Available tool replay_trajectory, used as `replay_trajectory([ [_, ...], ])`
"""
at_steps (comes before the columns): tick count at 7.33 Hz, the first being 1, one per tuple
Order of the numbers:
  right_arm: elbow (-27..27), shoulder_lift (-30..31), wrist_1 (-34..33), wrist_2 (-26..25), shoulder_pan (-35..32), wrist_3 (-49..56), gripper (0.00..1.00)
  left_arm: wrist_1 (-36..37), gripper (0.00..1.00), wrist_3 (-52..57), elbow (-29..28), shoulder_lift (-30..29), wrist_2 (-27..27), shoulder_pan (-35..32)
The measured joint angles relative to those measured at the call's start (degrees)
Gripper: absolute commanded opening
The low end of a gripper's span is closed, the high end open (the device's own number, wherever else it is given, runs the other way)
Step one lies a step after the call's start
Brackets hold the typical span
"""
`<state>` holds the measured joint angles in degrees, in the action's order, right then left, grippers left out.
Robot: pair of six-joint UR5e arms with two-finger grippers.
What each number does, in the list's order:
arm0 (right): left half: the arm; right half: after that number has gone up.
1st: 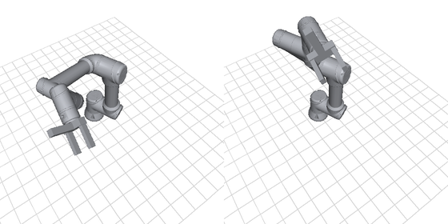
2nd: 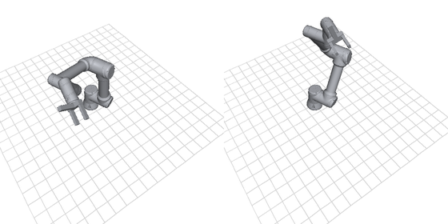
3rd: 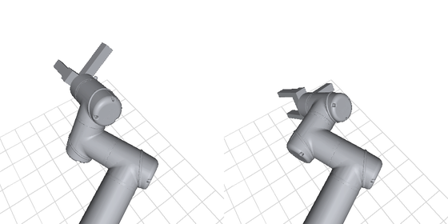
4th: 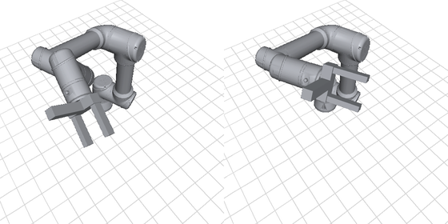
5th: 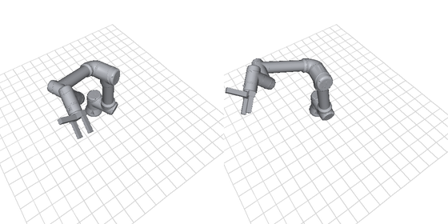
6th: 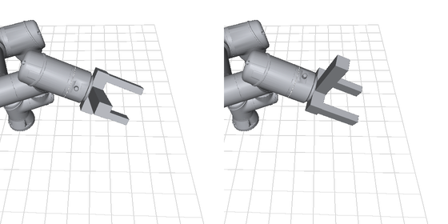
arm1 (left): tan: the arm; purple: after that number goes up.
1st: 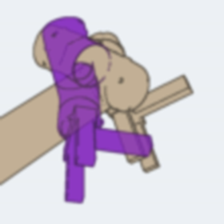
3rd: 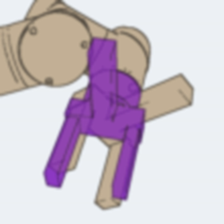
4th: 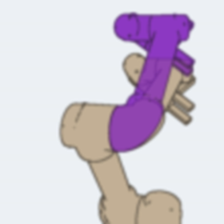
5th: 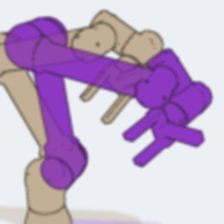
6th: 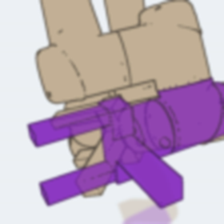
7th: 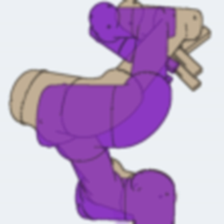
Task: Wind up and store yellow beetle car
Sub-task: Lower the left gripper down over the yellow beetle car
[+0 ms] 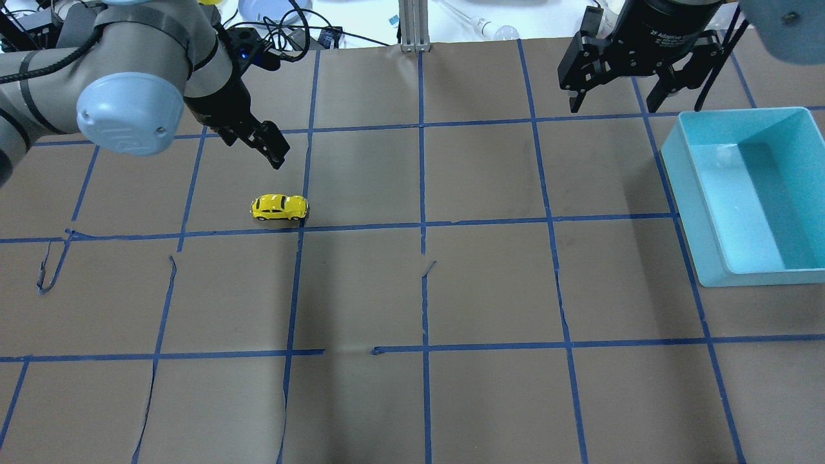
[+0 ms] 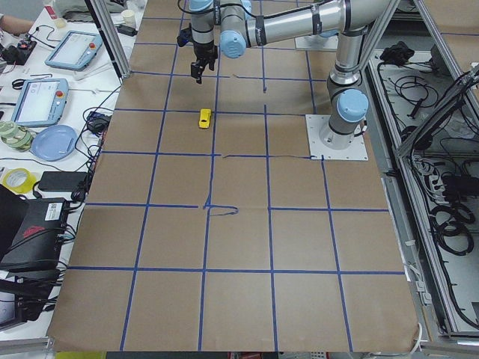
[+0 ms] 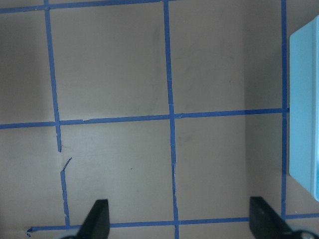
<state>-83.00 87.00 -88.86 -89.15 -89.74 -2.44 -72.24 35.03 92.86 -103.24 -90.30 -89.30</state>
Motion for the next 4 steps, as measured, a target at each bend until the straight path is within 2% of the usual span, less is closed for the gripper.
replay_trajectory([
  [2,-0.05,0.04,0.0,0.03,0.0,0.02,1.0,2.98,1.0,14.14,0.81,-2.94,-0.14,0.0],
  [4,-0.06,0.04,0.0,0.03,0.0,0.04,1.0,9.19,1.0,27.77,3.43,-5.1,-0.35,0.08],
])
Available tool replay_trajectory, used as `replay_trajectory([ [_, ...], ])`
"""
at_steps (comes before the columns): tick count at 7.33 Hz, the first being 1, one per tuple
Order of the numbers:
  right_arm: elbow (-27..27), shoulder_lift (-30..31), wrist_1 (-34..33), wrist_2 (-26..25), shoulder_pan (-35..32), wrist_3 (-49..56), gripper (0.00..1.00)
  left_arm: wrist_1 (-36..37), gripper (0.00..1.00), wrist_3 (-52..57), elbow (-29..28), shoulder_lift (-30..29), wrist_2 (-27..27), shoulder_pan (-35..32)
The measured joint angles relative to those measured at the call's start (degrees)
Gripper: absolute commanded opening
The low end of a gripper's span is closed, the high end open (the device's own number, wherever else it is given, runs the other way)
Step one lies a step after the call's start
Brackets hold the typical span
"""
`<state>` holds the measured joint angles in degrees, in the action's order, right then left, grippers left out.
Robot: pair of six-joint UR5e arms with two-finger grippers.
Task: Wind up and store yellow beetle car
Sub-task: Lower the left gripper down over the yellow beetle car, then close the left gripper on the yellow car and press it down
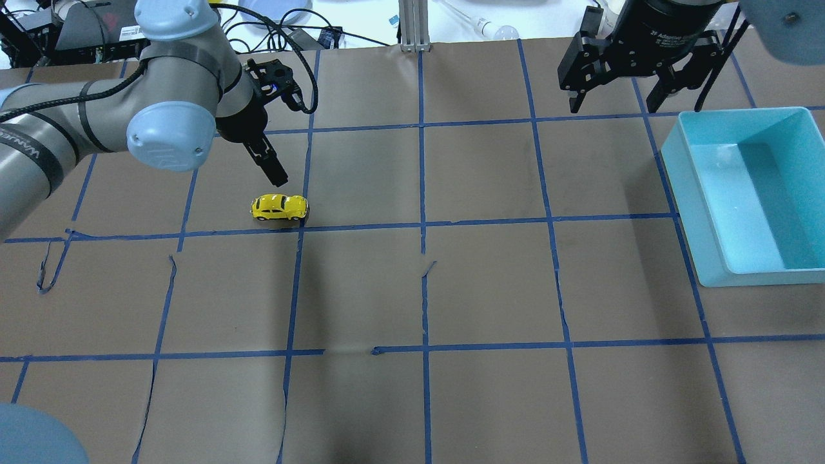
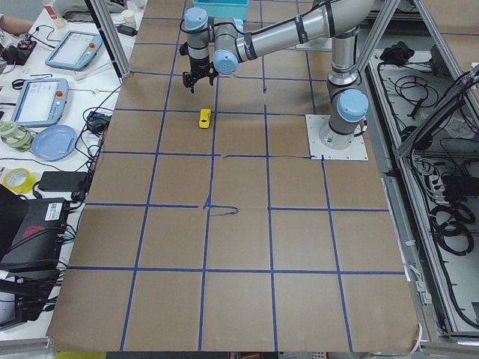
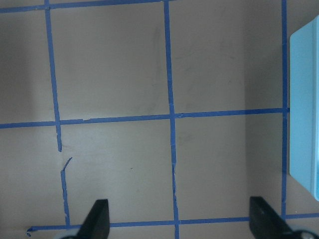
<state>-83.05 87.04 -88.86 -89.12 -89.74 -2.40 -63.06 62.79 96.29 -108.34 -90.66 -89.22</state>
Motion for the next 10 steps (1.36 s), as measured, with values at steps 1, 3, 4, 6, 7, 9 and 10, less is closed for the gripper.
replay_trajectory([
  [1,-0.03,-0.02,0.02,0.0,0.0,-0.01,1.0,2.92,1.0,5.82,1.41,-1.03,-0.08,0.05],
  [3,-0.08,-0.03,0.02,-0.06,0.0,-0.06,1.0,6.85,0.97,16.04,3.34,-3.31,-0.15,0.18],
  [4,-0.09,-0.03,0.01,-0.08,0.0,-0.11,1.0,7.37,0.9,19.44,3.79,-4.25,-0.46,0.22],
  [6,-0.09,0.03,0.0,-0.19,0.0,-0.2,1.0,7.62,0.9,25.33,4.1,-5.42,-3.07,0.62],
  [7,-0.09,0.05,0.0,-0.26,0.0,-0.23,1.0,7.75,0.9,27.36,4.57,-5.69,-3.75,1.14],
  [9,-0.09,0.08,0.0,-0.23,0.0,-0.24,1.0,9.16,0.85,28.79,5.98,-6.33,-3.71,1.61],
  [10,-0.09,0.1,0.0,-0.24,0.0,-0.24,1.0,9.85,0.83,29.52,6.27,-6.67,-3.65,1.64],
])
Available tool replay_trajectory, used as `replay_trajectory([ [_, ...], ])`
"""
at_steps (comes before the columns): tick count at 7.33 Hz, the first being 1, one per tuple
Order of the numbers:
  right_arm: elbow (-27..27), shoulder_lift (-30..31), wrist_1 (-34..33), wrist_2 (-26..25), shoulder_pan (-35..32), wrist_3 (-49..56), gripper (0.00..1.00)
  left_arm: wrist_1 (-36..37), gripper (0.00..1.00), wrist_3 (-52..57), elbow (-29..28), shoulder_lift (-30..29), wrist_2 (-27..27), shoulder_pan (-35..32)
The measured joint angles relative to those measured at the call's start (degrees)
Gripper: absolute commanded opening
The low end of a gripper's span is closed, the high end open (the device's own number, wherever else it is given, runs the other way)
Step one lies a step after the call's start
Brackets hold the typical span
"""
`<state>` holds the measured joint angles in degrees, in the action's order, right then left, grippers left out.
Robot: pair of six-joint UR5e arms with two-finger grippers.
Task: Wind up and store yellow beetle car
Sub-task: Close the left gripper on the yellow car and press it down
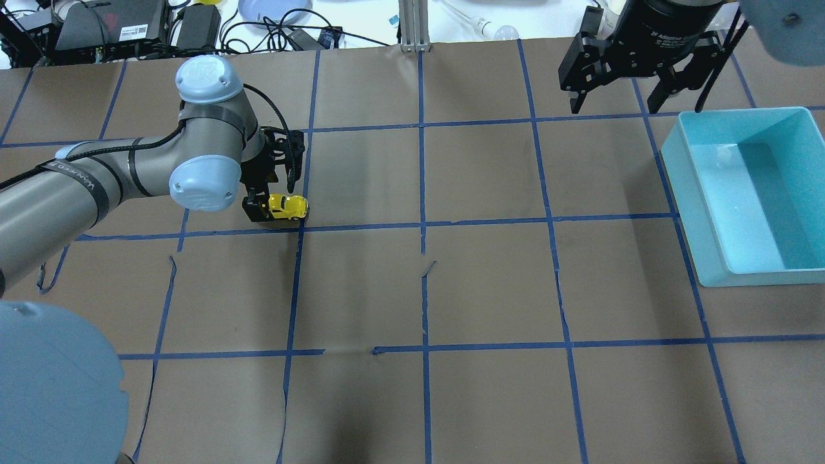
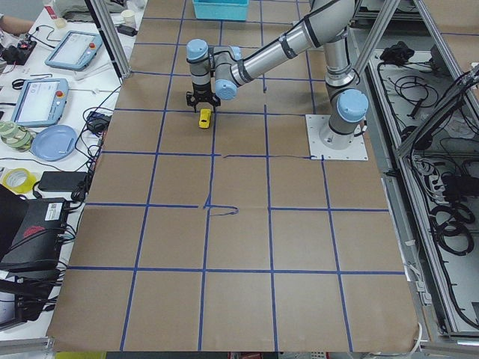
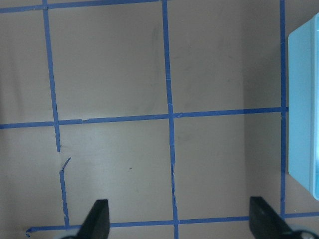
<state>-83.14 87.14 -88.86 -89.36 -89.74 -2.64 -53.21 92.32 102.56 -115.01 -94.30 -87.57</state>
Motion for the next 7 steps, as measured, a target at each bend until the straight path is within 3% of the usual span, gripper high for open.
replay_trajectory([
  [5,0.0,-0.03,0.0,0.06,0.0,0.0,1.0,2.58,0.75,0.17,-0.21,-2.36,2.61,0.36],
  [6,0.0,-0.02,0.0,-0.01,0.0,0.0,1.0,2.64,0.67,0.28,-0.01,-2.37,2.69,0.48],
  [7,0.0,-0.01,0.0,-0.09,0.0,0.0,1.0,2.68,0.47,0.47,0.11,-2.3,2.71,0.52],
])
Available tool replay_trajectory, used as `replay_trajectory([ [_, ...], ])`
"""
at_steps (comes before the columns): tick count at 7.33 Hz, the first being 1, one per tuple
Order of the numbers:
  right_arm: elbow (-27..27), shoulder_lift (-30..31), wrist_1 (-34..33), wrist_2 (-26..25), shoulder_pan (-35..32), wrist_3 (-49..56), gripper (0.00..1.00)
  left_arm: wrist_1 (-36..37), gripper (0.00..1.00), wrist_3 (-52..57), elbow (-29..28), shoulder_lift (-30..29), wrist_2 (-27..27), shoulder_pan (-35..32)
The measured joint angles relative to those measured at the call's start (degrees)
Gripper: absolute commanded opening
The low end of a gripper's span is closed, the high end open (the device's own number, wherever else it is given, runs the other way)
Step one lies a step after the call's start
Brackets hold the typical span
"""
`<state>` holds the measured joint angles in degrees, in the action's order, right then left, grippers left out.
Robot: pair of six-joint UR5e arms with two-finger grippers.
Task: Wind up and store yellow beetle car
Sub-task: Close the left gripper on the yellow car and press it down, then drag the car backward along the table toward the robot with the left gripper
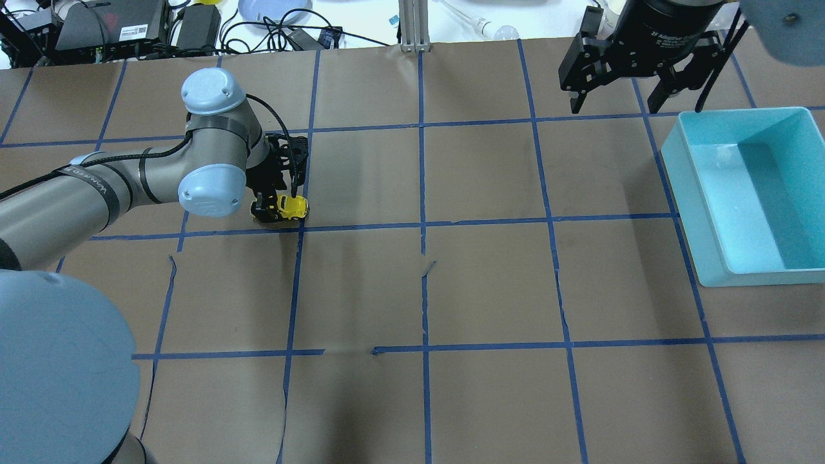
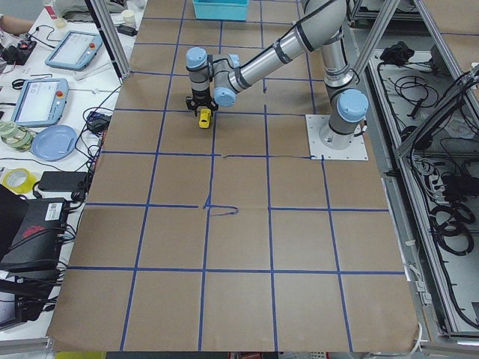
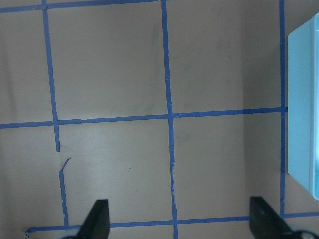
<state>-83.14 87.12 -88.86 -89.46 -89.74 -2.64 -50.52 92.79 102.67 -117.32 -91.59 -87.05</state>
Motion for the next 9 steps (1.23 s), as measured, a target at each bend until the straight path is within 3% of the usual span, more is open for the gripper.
replay_trajectory([
  [1,0.0,0.02,0.0,-0.01,0.0,0.0,1.0,0.04,0.3,0.21,0.02,0.11,-0.01,0.02],
  [2,0.0,0.04,0.0,0.03,0.0,0.0,1.0,0.06,0.22,0.41,0.01,0.19,-0.07,0.16],
  [9,0.0,0.04,0.0,0.26,0.0,0.03,1.0,0.17,0.19,6.39,0.31,0.38,0.06,9.32],
])
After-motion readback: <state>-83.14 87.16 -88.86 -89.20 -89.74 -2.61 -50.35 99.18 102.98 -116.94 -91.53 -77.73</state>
